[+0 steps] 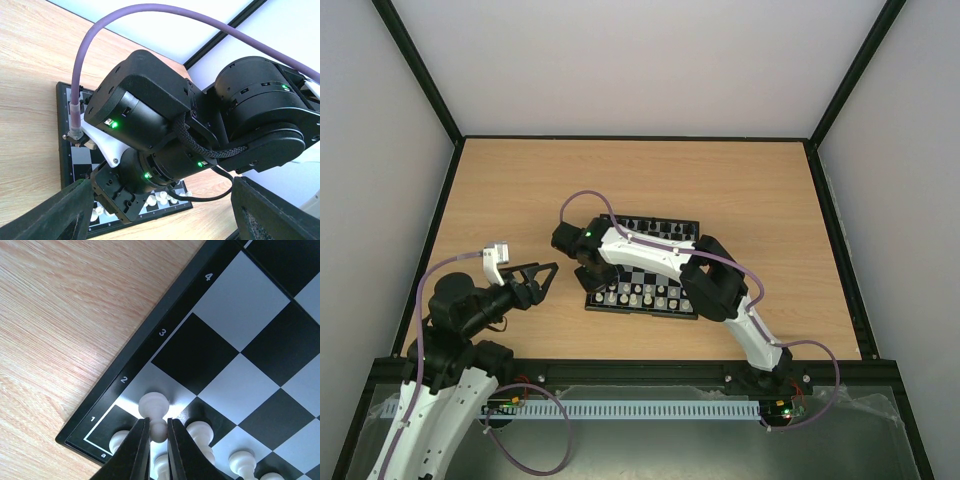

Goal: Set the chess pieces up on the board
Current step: Place the chess piece on the chessboard.

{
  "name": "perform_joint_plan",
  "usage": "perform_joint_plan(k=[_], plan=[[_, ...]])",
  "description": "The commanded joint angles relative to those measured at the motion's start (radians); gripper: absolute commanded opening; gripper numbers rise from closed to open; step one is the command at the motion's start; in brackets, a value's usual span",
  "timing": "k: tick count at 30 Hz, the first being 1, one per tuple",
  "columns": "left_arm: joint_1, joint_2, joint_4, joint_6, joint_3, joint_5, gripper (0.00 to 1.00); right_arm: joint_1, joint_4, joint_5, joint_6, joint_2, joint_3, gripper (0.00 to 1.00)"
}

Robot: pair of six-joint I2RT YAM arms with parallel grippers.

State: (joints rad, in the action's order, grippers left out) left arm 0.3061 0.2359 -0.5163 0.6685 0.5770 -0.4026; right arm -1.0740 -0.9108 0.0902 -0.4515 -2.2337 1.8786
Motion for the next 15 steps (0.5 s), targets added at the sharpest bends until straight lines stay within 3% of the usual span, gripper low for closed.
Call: perform_joint_plan(k=[1, 15], plan=[[-0.007, -0.013, -0.010, -0.011, 0.026, -0.009, 0.79, -0.006, -0.068, -0.006, 0.013, -0.017, 0.024, 0.11], [-0.006, -0.014, -0.010, -0.010, 0.021, -0.009, 0.79, -0.008, -0.062, -0.013, 0.014, -0.020, 0.025, 0.16]])
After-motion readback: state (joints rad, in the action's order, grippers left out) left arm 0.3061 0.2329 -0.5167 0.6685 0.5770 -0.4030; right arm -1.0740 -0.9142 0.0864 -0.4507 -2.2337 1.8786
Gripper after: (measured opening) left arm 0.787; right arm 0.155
